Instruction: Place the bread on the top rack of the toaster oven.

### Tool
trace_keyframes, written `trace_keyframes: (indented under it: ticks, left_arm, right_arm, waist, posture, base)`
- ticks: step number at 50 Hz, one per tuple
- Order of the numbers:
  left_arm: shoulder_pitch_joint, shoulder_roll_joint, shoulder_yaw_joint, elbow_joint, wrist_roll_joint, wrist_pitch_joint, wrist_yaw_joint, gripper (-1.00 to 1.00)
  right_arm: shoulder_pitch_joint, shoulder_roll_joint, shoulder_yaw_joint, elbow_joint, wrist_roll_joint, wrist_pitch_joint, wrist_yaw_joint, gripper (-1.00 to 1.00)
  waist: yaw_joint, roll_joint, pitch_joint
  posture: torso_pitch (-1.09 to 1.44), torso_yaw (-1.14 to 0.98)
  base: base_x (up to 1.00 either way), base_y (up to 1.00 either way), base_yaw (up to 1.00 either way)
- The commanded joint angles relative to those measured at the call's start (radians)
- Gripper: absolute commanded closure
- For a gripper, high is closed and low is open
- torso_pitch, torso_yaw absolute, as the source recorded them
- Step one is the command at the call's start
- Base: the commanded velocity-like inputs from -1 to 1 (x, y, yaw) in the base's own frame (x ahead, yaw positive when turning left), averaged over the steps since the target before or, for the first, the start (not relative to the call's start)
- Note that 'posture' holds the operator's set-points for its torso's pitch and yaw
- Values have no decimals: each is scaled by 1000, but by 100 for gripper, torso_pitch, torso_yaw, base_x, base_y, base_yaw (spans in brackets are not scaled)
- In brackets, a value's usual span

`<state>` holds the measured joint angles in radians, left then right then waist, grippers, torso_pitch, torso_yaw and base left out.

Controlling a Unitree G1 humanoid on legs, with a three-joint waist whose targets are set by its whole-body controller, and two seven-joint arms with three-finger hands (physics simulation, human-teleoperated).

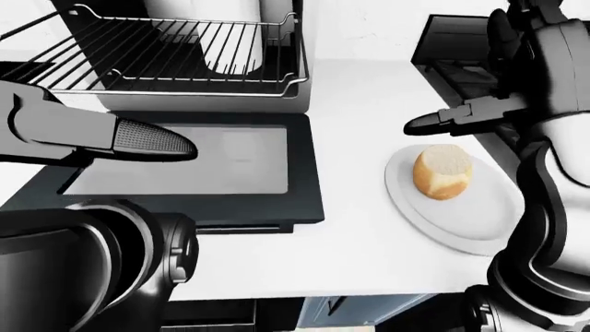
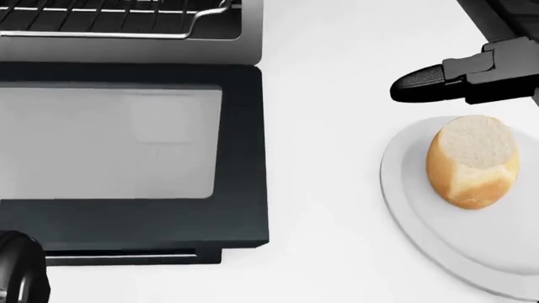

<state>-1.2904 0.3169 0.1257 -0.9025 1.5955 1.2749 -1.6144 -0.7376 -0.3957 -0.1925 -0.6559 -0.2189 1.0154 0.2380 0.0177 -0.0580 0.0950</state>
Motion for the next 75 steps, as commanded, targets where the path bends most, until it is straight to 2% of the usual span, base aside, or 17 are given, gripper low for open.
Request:
trace_keyframes:
  ticks: [1, 8, 10, 14, 15, 26, 28, 31, 32, 34, 35, 36, 39, 43, 51, 64, 75]
  left_arm:
    - [-21, 5, -2, 5, -3, -7, 0, -100]
    - [-17, 2, -1, 2, -3, -10, 0, -100]
    - [-17, 4, 1, 2, -4, -9, 0, -100]
    - [-15, 8, 1, 1, -7, -9, 0, -100]
    - [-17, 10, 3, 2, -7, -8, 0, -100]
    - [-29, 19, -3, 14, -12, 2, 0, -100]
    - [-33, 15, -3, 16, -9, -3, 0, -100]
    - [-28, 10, -2, 12, -7, -8, 0, -100]
    - [-30, 10, 0, 12, -7, -8, 0, -100]
    - [-22, 7, -1, 6, -5, -9, 0, -100]
    - [-20, 6, 0, 5, -5, -9, 0, -100]
    - [-19, 8, 0, 5, -7, -10, 0, -100]
    - [-15, 14, 3, 1, -11, -6, 0, -100]
    - [-9, 14, 1, -3, -11, -1, 0, -100]
    - [-3, 23, 2, -6, -18, 6, 0, -100]
    - [4, 28, 2, -8, -21, 9, 0, -100]
    - [4, 4, 2, -11, -10, -5, 0, -100]
  right_arm:
    - [-25, -12, -9, -19, -11, -23, -3, -100]
    - [-4, -29, -12, -26, -45, -2, 20, -100]
    - [-16, -66, -4, -24, -68, 35, 49, -100]
    - [4, -75, -6, -36, -103, 46, 76, -100]
    - [-27, -92, -4, -28, -110, 78, 96, -100]
    - [107, -94, -67, -134, -169, 113, 174, -100]
    - [89, -111, -70, -143, -176, 157, 193, -100]
    - [167, -89, -96, -180, -183, 132, 197, -100]
    - [134, -118, -96, -176, -186, 171, 216, -100]
    - [138, -131, -105, -188, -189, 190, 231, -100]
    - [175, -109, -111, -201, -191, 166, 223, -100]
    - [169, -121, -111, -206, -193, 185, 235, -100]
    - [229, -99, -127, -227, -194, 165, 243, -100]
    - [285, -85, -115, -232, -213, 148, 256, -100]
    - [307, -62, -80, -204, -258, 121, 291, -100]
    - [330, -26, -72, -175, -333, 78, 349, -100]
    - [353, 10, -71, -134, -370, 36, 362, -100]
  waist:
    - [0, 1, -25]
    - [-1, 2, -28]
    - [-1, 1, -29]
    - [0, 2, -30]
    - [0, 2, -30]
    - [4, -1, -31]
    - [4, -2, -31]
    - [3, -2, -30]
    - [5, -2, -30]
    - [4, -4, -31]
    - [4, -3, -30]
    - [3, -3, -30]
    - [4, -3, -29]
    - [3, -5, -30]
    - [-2, -1, -31]
    - [-5, 2, -35]
    - [-5, 3, -38]
  posture:
    - [0, 0]
    - [0, 0]
    - [0, 0]
    - [0, 0]
    - [0, 0]
    - [0, 0]
    - [0, 0]
    - [0, 0]
    - [0, 0]
    - [0, 0]
    - [0, 0]
    - [0, 0]
    - [0, 0]
    - [0, 0]
    - [0, 0]
    - [0, 0]
    - [0, 0]
  base:
    - [0, 0, 0]
    - [0, 0, 0]
    - [0, 0, 0]
    - [0, 0, 0]
    - [0, 0, 0]
    - [0, 0, 0]
    - [0, 0, 0]
    - [0, 0, 0]
    - [0, 0, 0]
    - [0, 0, 0]
    - [0, 0, 0]
    - [0, 0, 0]
    - [0, 0, 0]
    - [0, 0, 0]
    - [0, 0, 0]
    - [0, 0, 0]
    - [0, 0, 0]
